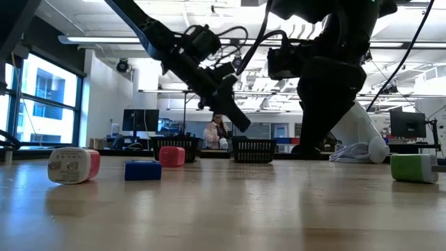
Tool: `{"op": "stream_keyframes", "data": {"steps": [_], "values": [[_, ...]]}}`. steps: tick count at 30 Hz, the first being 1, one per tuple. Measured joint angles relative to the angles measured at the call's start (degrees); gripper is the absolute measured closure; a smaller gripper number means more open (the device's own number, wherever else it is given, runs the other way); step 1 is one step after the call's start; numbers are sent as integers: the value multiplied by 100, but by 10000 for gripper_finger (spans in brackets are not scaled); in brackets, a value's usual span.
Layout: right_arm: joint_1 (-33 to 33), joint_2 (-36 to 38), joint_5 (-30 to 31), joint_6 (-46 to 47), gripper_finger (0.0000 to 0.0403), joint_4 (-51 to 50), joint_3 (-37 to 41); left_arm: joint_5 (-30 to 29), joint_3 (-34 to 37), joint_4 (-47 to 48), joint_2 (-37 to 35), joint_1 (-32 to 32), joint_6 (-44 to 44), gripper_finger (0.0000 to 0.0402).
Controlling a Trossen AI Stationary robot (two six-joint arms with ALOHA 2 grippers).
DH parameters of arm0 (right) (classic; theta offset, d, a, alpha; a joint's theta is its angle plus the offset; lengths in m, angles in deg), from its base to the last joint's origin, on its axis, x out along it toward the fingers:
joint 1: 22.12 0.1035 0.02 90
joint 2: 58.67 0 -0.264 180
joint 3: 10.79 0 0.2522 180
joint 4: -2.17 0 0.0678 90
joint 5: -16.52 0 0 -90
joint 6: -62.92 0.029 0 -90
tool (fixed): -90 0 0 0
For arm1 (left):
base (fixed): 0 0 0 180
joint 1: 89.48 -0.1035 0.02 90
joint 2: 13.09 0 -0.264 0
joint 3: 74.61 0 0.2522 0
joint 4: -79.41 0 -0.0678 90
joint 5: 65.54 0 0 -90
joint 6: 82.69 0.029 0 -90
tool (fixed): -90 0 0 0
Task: Pick & Place Office items
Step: Put the black digital clock into the right black bin, then put the blue digital clock into the right black bin
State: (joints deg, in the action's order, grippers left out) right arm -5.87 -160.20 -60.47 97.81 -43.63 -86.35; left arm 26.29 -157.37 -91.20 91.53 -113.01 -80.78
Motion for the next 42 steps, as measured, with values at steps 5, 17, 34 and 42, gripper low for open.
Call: {"op": "stream_keyframes", "data": {"steps": [5,17,34,42], "values": [[0,-2,-4,-11,89,45,-2,94,-57,75,352,2,-63,344],[0,-2,1,-39,89,91,-2,413,-211,54,481,13,-104,338],[-3,-2,18,-63,89,100,-2,592,-214,46,481,13,78,166],[-4,-2,160,-63,89,93,-2,542,-214,95,421,99,54,163]]}}
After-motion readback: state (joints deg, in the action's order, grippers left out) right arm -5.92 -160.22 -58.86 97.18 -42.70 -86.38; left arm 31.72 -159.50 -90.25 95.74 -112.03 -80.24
